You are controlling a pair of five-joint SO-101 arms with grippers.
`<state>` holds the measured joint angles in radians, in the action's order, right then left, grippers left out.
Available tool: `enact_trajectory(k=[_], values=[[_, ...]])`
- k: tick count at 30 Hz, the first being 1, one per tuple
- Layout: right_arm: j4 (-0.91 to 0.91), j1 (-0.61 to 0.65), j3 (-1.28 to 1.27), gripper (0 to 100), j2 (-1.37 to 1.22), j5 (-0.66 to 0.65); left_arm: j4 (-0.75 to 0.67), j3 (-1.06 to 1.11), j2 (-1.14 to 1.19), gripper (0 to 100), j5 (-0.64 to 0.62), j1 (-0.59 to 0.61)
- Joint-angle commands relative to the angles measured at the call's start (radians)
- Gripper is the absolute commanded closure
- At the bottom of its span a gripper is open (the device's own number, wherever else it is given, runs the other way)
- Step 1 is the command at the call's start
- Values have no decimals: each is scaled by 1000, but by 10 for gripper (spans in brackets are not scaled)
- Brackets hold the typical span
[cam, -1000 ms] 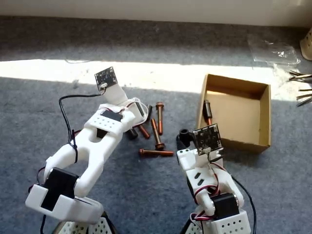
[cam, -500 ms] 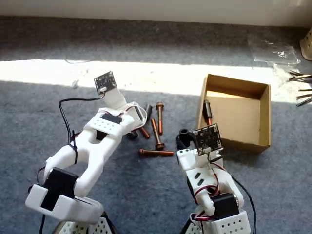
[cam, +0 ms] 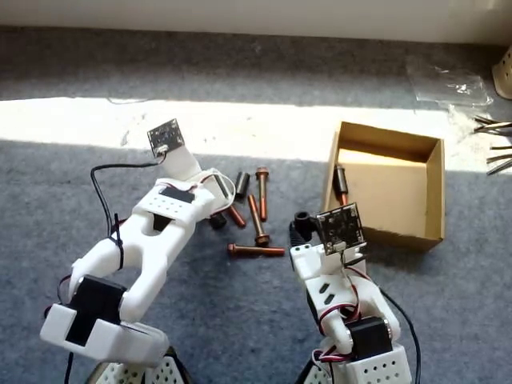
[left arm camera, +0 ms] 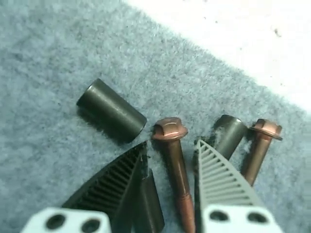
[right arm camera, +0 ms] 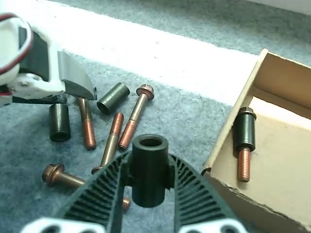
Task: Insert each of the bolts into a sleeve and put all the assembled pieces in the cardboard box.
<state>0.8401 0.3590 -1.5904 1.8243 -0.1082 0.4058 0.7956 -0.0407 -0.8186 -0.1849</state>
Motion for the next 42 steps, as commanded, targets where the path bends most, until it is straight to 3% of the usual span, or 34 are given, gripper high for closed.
enact_trajectory(k=[1,8,26,32,42], values=[[-25,4,4,994,10,3,-15,-5,-4,905,-6,16],[-25,4,4,994,10,3,-17,-4,-2,857,-6,13],[-25,4,4,994,10,3,80,-147,134,858,-9,-54],[-25,4,4,994,10,3,80,-160,137,977,-5,-48],[-25,4,4,994,10,3,80,-170,136,982,-2,-48]])
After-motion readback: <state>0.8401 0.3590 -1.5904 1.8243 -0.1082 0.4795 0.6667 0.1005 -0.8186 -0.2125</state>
